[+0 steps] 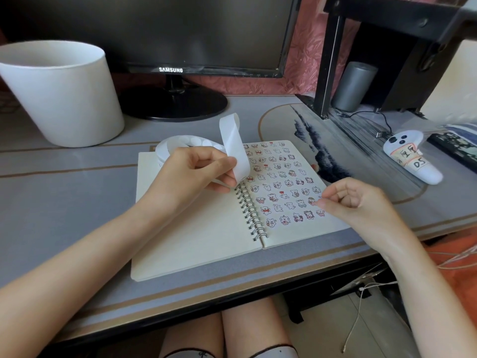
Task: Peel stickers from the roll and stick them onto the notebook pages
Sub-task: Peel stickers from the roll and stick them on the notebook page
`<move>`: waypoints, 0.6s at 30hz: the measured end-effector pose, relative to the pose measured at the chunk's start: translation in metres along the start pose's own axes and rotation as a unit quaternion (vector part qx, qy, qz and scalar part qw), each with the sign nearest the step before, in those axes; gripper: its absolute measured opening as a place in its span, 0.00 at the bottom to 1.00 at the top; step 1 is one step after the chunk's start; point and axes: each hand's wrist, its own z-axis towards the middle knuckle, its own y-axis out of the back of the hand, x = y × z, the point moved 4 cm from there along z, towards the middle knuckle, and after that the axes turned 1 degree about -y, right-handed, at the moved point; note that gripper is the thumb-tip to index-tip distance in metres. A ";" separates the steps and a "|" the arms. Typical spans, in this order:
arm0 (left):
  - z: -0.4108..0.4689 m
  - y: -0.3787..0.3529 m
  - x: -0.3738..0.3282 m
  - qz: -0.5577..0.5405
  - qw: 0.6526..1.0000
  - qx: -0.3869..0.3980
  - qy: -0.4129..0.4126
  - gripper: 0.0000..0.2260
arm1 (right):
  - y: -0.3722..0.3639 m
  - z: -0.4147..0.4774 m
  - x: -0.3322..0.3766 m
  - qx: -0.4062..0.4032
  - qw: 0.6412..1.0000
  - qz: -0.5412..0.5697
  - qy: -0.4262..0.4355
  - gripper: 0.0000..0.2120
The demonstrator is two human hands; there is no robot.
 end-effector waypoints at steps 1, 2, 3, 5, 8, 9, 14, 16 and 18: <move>0.000 0.000 0.000 -0.001 1.000 0.000 0.000 0.08 | 0.000 0.000 -0.001 -0.002 1.000 0.000 0.001 0.06; 0.000 0.000 0.000 -0.002 1.000 -0.001 0.000 0.08 | 0.001 0.001 -0.001 -0.003 1.000 0.001 0.002 0.06; 0.000 0.000 0.000 -0.003 1.000 -0.002 0.000 0.08 | 0.001 0.000 -0.002 -0.004 1.000 0.003 0.003 0.06; 0.000 0.000 -0.001 -0.005 1.000 -0.001 -0.001 0.08 | 0.002 -0.001 -0.002 0.000 1.000 0.013 0.001 0.05; 0.000 0.000 0.000 -0.004 1.000 -0.001 -0.003 0.08 | 0.004 -0.004 -0.001 0.023 0.999 0.030 -0.008 0.09; 0.000 0.000 0.000 -0.003 1.000 0.000 -0.004 0.08 | 0.004 -0.005 -0.001 0.031 0.999 0.030 -0.011 0.10; 0.000 0.000 0.001 -0.003 1.000 0.003 -0.005 0.08 | 0.008 -0.002 -0.004 0.059 0.998 0.010 -0.011 0.11; 0.000 0.000 0.001 -0.004 1.000 0.004 -0.006 0.08 | 0.009 -0.002 -0.005 0.060 0.998 0.015 -0.011 0.11; 0.000 -0.001 0.000 -0.003 1.000 0.005 -0.008 0.08 | 0.010 -0.003 -0.004 0.051 0.998 0.020 -0.009 0.08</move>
